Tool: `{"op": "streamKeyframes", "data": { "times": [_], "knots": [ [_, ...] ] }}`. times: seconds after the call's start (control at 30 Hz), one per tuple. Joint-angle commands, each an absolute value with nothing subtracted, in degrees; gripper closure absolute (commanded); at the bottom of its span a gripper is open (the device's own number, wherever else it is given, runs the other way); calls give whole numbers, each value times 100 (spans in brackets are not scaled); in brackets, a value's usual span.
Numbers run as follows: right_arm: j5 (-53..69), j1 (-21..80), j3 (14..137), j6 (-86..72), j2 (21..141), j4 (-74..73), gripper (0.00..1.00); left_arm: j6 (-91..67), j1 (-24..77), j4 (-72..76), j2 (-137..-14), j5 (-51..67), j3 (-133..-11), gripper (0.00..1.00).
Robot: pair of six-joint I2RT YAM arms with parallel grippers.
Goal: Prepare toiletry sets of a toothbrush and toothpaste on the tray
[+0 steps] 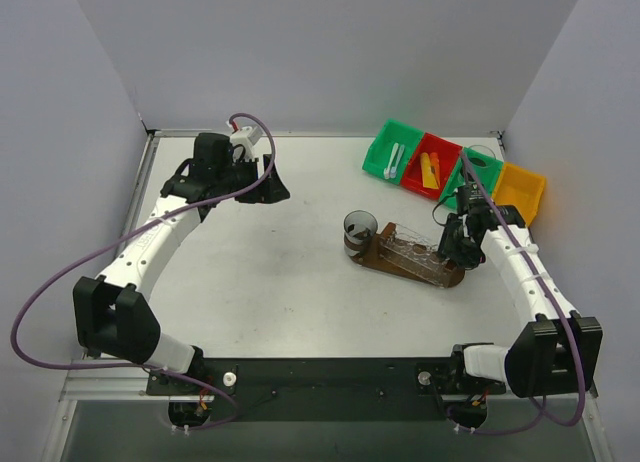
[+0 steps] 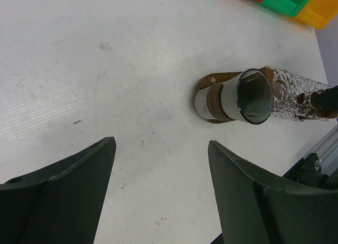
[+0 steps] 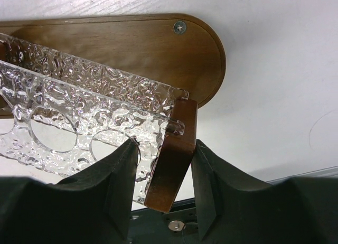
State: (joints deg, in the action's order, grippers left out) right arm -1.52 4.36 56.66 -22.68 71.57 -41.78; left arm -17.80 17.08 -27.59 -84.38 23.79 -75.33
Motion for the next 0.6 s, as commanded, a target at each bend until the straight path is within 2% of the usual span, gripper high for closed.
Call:
{"op": "streamKeyframes", "data": {
  "times": [0.0, 0.57],
  "knots": [
    [-53, 387, 5704, -1837, 7233, -4210, 100, -1811, 1670, -2522, -8183, 2417, -7524, 19],
    [-44, 378, 5721, -1187, 7576, -4043, 100, -1863, 1670, -2479, -8130, 2443, -7488, 19]
  ]
}}
